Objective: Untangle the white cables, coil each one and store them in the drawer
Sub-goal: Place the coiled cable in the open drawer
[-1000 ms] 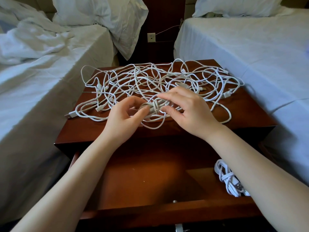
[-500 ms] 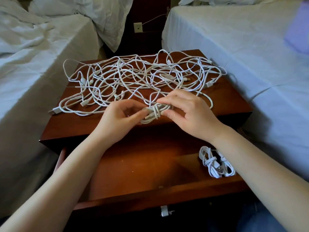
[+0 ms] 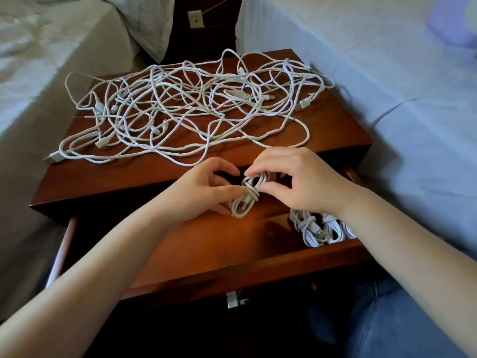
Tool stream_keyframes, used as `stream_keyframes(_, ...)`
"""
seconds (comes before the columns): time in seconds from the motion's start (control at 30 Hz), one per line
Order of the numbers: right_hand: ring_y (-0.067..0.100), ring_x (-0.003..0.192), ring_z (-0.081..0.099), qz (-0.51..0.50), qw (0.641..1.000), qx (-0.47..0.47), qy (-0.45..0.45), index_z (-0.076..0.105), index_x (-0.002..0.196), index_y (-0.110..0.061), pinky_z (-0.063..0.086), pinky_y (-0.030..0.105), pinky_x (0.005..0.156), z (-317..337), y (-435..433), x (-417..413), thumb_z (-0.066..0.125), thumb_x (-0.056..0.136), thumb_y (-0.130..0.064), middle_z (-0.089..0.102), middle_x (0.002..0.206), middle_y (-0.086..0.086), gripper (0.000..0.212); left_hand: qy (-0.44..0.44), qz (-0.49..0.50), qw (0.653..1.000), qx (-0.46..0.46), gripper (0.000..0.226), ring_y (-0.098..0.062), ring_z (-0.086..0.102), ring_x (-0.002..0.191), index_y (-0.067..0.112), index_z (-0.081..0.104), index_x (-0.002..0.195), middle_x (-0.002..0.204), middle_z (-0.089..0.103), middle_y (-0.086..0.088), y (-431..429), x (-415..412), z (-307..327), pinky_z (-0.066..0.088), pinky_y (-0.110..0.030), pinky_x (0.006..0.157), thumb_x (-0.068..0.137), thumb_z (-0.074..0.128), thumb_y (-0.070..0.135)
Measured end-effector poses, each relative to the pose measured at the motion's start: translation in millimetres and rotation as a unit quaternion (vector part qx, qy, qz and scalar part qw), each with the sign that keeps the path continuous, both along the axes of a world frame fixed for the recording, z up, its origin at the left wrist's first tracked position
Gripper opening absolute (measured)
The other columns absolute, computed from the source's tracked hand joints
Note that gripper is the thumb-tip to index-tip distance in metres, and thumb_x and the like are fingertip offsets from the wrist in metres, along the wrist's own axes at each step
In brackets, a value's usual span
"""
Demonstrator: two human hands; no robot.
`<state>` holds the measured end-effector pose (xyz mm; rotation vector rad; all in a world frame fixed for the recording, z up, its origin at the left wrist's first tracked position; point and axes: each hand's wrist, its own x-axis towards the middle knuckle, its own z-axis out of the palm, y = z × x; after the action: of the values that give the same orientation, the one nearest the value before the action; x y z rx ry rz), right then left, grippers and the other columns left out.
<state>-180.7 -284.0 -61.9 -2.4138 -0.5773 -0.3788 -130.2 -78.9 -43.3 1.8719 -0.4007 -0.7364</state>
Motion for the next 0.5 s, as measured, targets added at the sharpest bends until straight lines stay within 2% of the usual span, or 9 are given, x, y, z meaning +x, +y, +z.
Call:
stream_keyframes(0.13, 0.008, 0.085, 0.062, 0.007, 1.0, -0.01, 0.021, 0.071, 0.104, -0.018, 0.054, 0.039, 0.074, -0.8, 0.6, -4.6, 0.068, 0.085, -0.021, 0.067, 0.099, -0.01, 0.02, 0.001, -0.046, 0.998, 0.037, 0.019, -0.022, 0.07, 0.089, 0.015, 0.07, 0.101, 0.092, 0.074, -0.007, -3.1, -4.0, -6.1, 0.056, -0.04, 0.084, 0.084, 0.069, 0.022)
stream_keyframes(0.3, 0.004, 0.086, 0.063, -0.002, 0.995, -0.048, 0.09, 0.068, 0.108, -0.026, 0.053, 0.032, 0.08, -1.4, -2.7, -8.7, 0.068, 0.087, -0.02, 0.062, 0.098, -0.022, 0.021, 0.028, -0.086, 0.991, 0.104, 0.011, -0.007, 0.066, 0.072, 0.016, 0.072, 0.092, 0.08, 0.073, 0.001, -7.0, -6.3, -16.9, 0.052, -0.024, 0.067, 0.085, 0.068, 0.024)
stream_keyframes(0.4, 0.003, 0.085, 0.06, -0.056, 0.989, -0.068, 0.122, 0.068, 0.109, -0.028, 0.05, 0.028, 0.078, -0.4, -11.7, -6.7, 0.061, 0.092, -0.021, 0.063, 0.097, -0.02, 0.02, 0.032, -0.069, 0.986, 0.146, 0.014, 0.001, 0.06, 0.061, 0.015, 0.073, 0.088, 0.069, 0.069, 0.007, -15.9, -12.2, -27.4, 0.045, -0.018, 0.06, 0.084, 0.07, 0.027)
stream_keyframes(0.5, 0.002, 0.077, 0.054, -0.118, 0.972, -0.137, 0.15, 0.066, 0.11, -0.03, 0.046, 0.03, 0.071, -1.5, -19.1, -3.6, 0.053, 0.097, -0.026, 0.062, 0.086, -0.017, 0.019, 0.035, -0.044, 0.983, 0.172, 0.02, -0.005, 0.059, 0.064, 0.014, 0.074, 0.085, 0.069, 0.069, 0.003, -30.5, -19.7, -34.4, 0.041, -0.023, 0.062, 0.081, 0.073, 0.033)
